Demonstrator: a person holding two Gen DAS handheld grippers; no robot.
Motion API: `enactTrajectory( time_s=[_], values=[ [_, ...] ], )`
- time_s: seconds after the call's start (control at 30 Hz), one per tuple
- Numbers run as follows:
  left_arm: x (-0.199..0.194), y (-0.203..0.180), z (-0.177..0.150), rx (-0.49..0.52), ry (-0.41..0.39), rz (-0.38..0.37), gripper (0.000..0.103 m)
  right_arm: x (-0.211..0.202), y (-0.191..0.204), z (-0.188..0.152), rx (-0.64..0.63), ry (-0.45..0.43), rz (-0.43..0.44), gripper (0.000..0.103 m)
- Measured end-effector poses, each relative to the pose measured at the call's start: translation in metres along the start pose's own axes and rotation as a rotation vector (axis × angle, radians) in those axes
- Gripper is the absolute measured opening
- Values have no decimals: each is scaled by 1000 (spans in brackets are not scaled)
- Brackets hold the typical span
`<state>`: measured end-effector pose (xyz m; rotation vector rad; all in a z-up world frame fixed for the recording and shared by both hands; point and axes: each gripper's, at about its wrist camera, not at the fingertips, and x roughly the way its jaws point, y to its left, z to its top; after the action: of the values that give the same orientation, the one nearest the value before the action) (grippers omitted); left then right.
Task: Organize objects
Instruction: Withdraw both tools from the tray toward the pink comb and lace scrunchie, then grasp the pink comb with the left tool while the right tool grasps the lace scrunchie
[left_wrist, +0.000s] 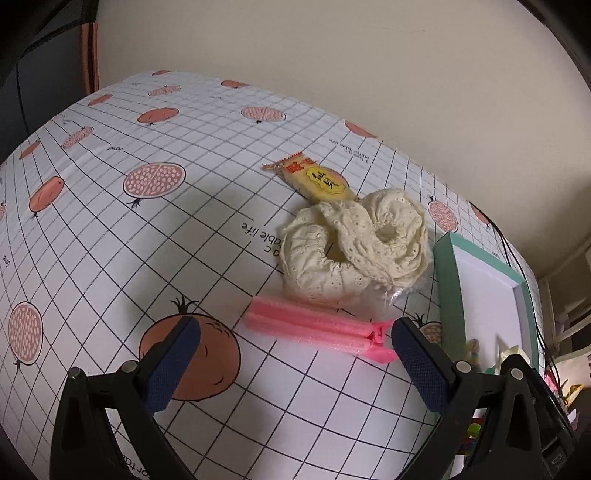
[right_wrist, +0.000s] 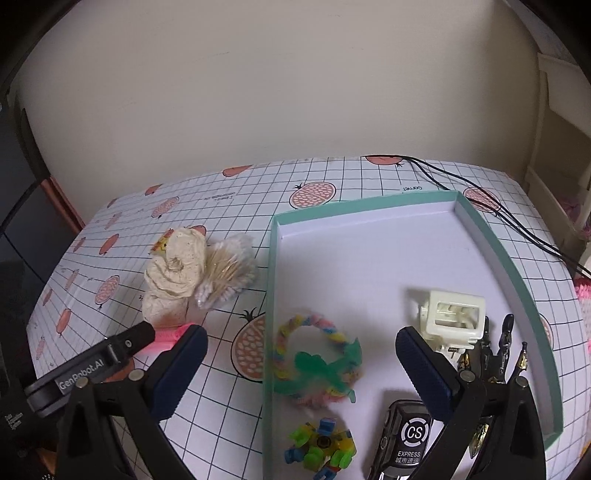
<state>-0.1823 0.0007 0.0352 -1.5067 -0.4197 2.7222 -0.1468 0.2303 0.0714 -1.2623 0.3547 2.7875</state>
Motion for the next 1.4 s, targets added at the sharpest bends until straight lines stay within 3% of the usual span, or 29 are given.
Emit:
enactTrajectory(
  time_s=[0.4,0.5,0.63,1.27,1.4],
  values=[
    [7,-28,-6,41,5,26,103,-1,-29,3,76,-10,-55,103],
    [12,-32,-8,26,15,26,102,-1,-29,2,72,-11,-57,103],
    [19,-36,-11,9,33,12,94,-1,-29,1,65,-10,-55,103],
    [44,-48,-4,98,4,76,93,4,-30,-3,49,-4,-70,103],
    [39,-39,-1,83,2,69,84,2,-27,-2,44,-14,-66,103]
  ],
)
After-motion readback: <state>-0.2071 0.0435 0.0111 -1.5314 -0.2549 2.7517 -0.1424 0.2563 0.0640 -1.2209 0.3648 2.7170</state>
